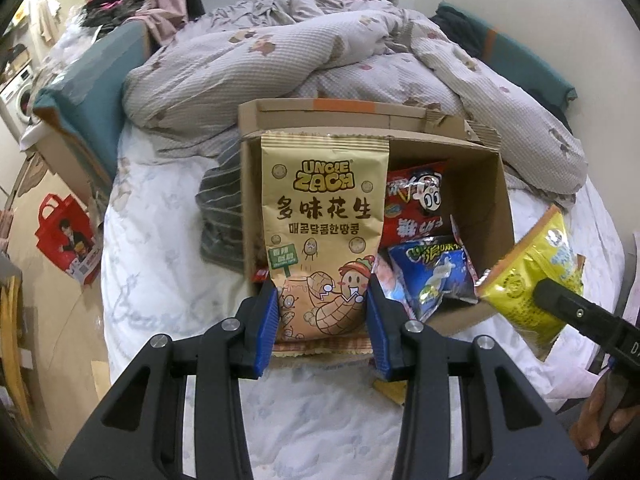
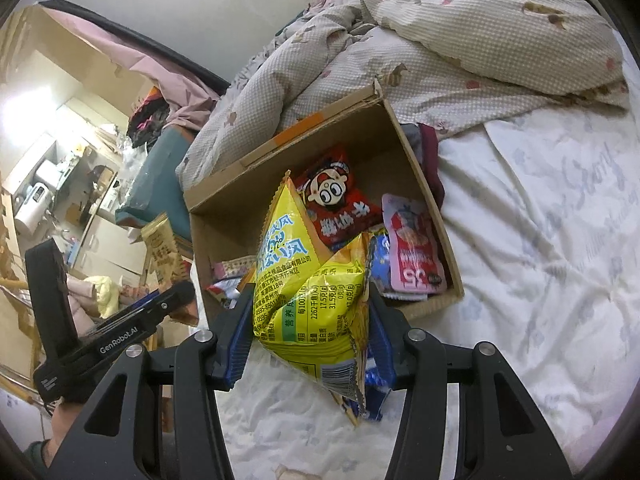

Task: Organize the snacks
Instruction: 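Carry both bags into the cardboard box and open both tools, then withdraw both tools from the box toward the remaining snacks, then grasp the blue-white bag with the right tool, then lift the blue-white bag with the right tool while the left grasps a white candy bar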

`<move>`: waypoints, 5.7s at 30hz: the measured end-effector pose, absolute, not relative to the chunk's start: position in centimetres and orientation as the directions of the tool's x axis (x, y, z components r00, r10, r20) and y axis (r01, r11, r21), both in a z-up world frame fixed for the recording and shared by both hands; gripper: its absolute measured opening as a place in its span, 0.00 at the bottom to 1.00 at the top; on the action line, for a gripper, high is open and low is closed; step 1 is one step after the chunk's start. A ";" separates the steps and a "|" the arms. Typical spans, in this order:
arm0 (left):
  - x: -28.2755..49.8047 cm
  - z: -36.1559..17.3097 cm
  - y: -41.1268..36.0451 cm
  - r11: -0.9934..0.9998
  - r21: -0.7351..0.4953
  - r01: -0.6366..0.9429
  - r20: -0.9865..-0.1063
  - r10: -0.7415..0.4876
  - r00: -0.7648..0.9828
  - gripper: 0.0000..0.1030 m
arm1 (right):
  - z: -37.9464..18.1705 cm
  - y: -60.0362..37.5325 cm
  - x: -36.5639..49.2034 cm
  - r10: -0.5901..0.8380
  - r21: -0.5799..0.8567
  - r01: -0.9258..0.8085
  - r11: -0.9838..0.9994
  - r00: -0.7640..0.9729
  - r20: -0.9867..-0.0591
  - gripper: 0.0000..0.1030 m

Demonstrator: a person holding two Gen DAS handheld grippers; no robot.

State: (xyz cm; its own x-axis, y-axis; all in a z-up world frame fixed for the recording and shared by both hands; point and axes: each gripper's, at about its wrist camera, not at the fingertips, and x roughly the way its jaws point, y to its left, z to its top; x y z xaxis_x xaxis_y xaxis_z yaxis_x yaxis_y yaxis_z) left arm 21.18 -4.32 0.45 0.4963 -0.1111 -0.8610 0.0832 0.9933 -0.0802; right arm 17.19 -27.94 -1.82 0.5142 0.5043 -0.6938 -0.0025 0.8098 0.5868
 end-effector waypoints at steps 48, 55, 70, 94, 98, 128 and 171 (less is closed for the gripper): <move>26.3 -2.8 -6.3 0.997 0.013 0.081 -0.870 -0.029 0.493 0.44 | -5.5 -26.6 25.3 0.512 0.594 0.024 0.804 0.482 -0.712 0.58; 26.3 -1.7 -5.5 0.999 -0.013 0.032 -0.854 -0.028 0.520 0.74 | -4.7 -26.6 25.0 0.478 0.561 0.012 0.828 0.508 -0.716 0.89; 23.6 0.8 -4.3 0.999 -0.004 0.039 -0.813 -0.026 0.582 0.75 | -2.1 -26.0 23.1 0.469 0.530 -0.046 0.847 0.535 -0.703 1.00; 14.8 2.2 0.7 0.993 -0.114 -0.013 -0.777 -0.081 0.624 0.95 | -1.3 -25.7 15.5 0.459 0.513 -0.050 0.857 0.527 -0.715 1.00; 13.6 1.0 0.5 0.993 -0.115 -0.008 -0.807 -0.088 0.583 0.95 | -1.7 -26.6 14.2 0.445 0.511 -0.020 0.859 0.524 -0.727 1.00; 12.0 -3.5 3.1 0.969 -0.205 -0.137 -0.867 -0.115 0.485 0.95 | -13.9 -24.9 16.7 0.451 0.479 0.231 0.847 0.168 -0.877 1.00; 11.7 -3.9 3.6 0.966 -0.206 -0.156 -0.879 -0.113 0.463 0.95 | -11.8 -16.6 11.3 0.466 0.456 -0.104 0.884 0.121 -0.876 0.13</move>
